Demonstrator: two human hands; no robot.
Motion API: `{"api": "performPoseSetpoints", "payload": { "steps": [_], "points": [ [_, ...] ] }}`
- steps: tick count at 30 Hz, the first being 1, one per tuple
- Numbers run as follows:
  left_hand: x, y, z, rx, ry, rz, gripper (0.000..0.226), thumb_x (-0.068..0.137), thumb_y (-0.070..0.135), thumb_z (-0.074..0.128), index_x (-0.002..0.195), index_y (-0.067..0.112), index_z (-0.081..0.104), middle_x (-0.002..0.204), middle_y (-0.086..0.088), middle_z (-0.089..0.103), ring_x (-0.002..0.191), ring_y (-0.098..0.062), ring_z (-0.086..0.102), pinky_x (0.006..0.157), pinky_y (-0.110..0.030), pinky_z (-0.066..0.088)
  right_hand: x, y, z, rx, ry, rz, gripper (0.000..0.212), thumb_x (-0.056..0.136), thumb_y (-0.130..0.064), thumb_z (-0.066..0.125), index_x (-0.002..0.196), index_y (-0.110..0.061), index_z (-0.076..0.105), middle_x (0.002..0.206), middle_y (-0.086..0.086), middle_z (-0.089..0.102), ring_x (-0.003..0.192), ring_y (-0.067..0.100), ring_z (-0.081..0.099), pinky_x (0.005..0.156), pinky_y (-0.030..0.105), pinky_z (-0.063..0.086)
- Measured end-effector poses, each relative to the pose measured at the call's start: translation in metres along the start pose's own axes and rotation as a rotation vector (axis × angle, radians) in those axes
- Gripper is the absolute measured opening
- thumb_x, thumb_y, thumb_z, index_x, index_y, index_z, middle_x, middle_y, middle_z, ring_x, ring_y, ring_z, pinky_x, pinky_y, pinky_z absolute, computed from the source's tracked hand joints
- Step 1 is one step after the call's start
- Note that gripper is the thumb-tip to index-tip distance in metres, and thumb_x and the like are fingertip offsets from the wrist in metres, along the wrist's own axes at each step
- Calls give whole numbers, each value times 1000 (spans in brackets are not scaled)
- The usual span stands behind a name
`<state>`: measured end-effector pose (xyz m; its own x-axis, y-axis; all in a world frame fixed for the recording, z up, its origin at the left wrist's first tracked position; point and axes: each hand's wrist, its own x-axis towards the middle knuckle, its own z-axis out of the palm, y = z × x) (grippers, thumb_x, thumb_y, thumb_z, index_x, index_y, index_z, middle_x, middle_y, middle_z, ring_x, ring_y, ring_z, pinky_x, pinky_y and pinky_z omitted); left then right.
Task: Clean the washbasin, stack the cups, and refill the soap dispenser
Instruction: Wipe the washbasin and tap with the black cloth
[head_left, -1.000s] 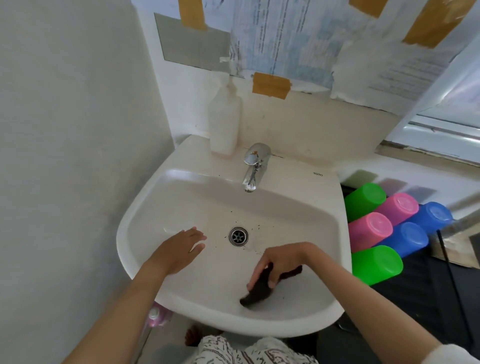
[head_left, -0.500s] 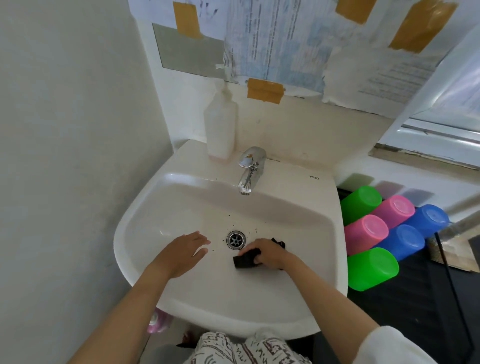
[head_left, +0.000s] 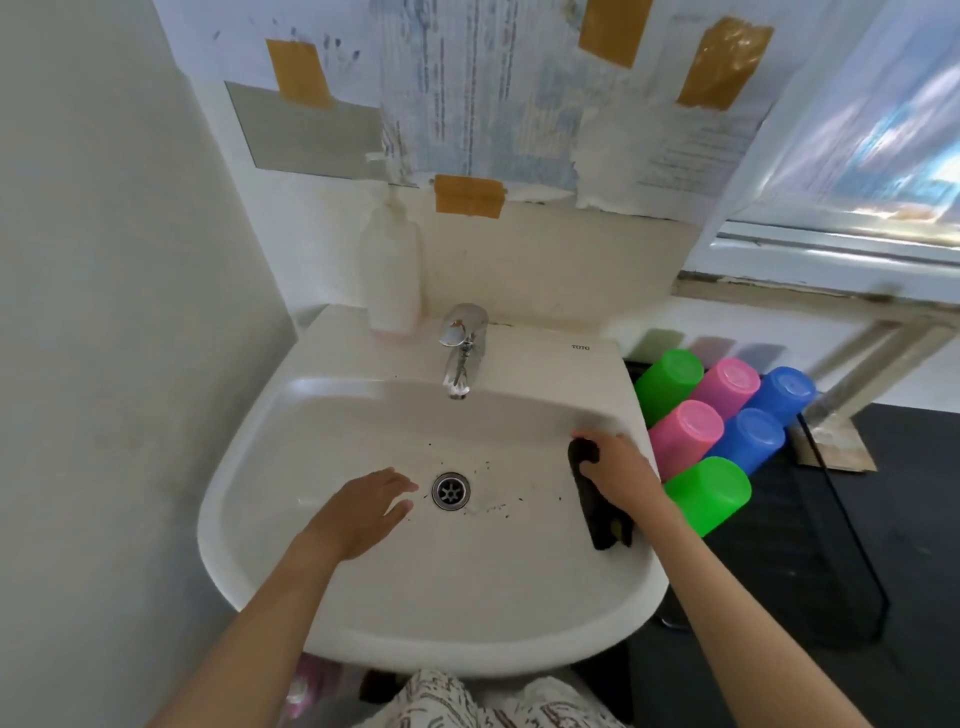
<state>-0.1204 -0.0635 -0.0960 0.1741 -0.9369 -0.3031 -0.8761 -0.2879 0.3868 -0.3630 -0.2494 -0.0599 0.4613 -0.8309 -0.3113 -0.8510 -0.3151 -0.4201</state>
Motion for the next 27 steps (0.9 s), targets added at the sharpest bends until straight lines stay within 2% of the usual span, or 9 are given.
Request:
{"api": "performPoseSetpoints", "payload": {
  "steps": [3, 7, 10, 13, 15, 17, 19, 23, 27],
  "points": [
    [1, -6, -5, 6, 4, 19, 39, 99, 29, 35, 135, 21, 44, 145, 4, 39, 139, -9, 27, 108, -19, 19, -16, 2, 21, -221, 239, 40, 37, 91, -8, 49, 124, -22, 54, 119, 12, 45, 89, 29, 58, 71, 33, 46],
    [-2, -14, -9, 17, 1, 35, 38, 99, 28, 36, 134, 20, 45, 142, 4, 42, 135, -11, 34, 104, -17, 22, -24, 7, 56, -593, 273, 22, 25, 75, -14, 68, 99, -20, 65, 112, 8, 49, 92, 25, 52, 74, 33, 45],
    [-4, -21, -8, 46, -9, 52, 38, 99, 29, 34, 135, 20, 44, 144, 5, 40, 138, -9, 28, 107, -18, 20, -20, 6, 70, -682, 266, 35, 40, 49, -15, 82, 87, -12, 72, 123, 13, 55, 104, 35, 48, 85, 46, 36],
    [-4, -27, -6, 62, -36, 54, 38, 99, 29, 34, 135, 20, 43, 144, 6, 40, 140, -8, 24, 108, -19, 19, -15, 11, 84, -674, 186, 3, 77, 39, -33, 90, 106, -1, 69, 131, 15, 56, 119, 37, 52, 102, 50, 22],
    [-4, -29, -4, 65, -37, 56, 38, 99, 30, 35, 135, 21, 44, 144, 5, 41, 140, -9, 25, 109, -20, 20, -18, 3, 87, -687, 133, 7, 94, 49, -47, 85, 125, -1, 55, 140, 13, 47, 128, 34, 45, 108, 48, 17],
    [-4, -30, -2, 66, -45, 59, 38, 99, 30, 35, 135, 21, 44, 144, 6, 41, 140, -9, 25, 109, -20, 20, -14, 5, 98, -700, 118, -39, 89, 78, -47, 66, 143, -2, 27, 155, 12, 17, 142, 33, 19, 116, 47, 5],
    [-4, -31, -1, 53, -52, 54, 39, 99, 31, 34, 135, 21, 43, 145, 7, 39, 141, -8, 23, 110, -20, 19, -10, 2, 106, -671, 99, -44, 82, 89, -45, 53, 147, -3, 13, 156, 10, -2, 144, 33, 4, 117, 44, 2],
    [-6, -31, -4, 29, -36, 58, 38, 99, 31, 34, 135, 22, 44, 145, 8, 39, 141, -7, 21, 110, -19, 18, -2, -10, 120, -676, -37, -40, 75, 97, -42, 37, 148, -5, -3, 155, 14, -13, 143, 36, -10, 116, 46, -3],
    [-7, -33, -11, 17, -28, 37, 38, 99, 31, 34, 135, 21, 44, 145, 7, 39, 141, -7, 21, 109, -19, 18, 4, -26, 129, -640, -144, -19, 73, 98, -41, 36, 148, -7, -5, 155, 16, -14, 143, 38, -10, 116, 46, -1]
  ]
}}
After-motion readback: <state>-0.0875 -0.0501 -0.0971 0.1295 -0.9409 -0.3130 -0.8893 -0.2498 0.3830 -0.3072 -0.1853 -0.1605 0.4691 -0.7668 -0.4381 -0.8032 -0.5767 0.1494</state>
